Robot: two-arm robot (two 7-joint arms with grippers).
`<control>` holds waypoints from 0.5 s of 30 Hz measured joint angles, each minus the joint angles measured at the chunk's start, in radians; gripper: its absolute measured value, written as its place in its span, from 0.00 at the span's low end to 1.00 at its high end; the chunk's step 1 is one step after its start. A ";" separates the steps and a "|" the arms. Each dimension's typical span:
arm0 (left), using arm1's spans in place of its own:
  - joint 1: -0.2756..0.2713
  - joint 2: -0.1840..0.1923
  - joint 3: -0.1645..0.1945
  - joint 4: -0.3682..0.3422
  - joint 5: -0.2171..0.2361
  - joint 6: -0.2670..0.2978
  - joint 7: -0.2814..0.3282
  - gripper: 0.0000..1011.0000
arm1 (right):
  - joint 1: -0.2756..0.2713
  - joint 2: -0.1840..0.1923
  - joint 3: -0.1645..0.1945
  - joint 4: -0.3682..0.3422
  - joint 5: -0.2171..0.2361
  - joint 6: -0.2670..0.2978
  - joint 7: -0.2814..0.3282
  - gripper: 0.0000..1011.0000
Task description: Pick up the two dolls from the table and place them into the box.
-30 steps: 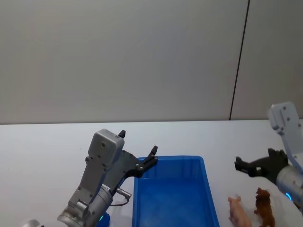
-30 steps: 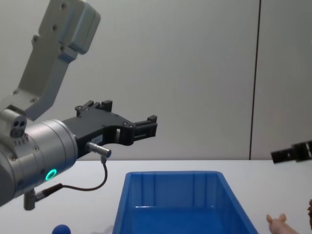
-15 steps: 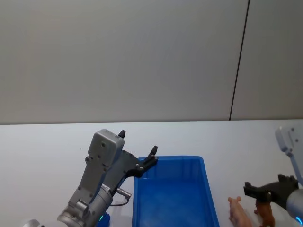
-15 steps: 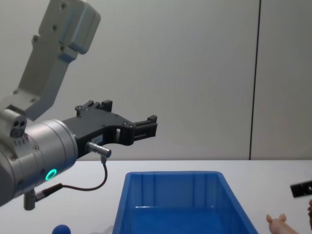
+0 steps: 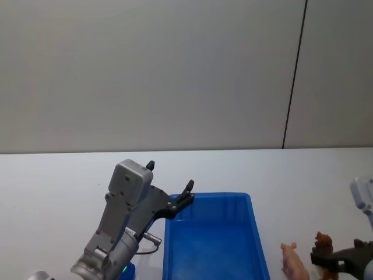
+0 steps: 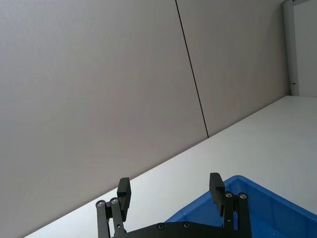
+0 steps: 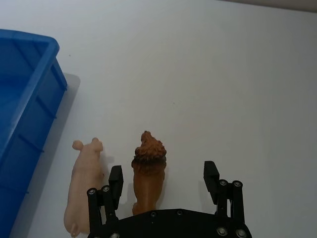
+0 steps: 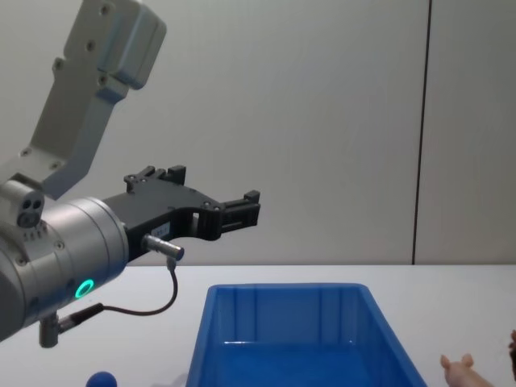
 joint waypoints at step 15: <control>0.000 0.000 0.000 0.000 0.000 0.000 0.000 0.99 | -0.031 -0.009 0.012 0.030 0.016 -0.023 0.028 0.99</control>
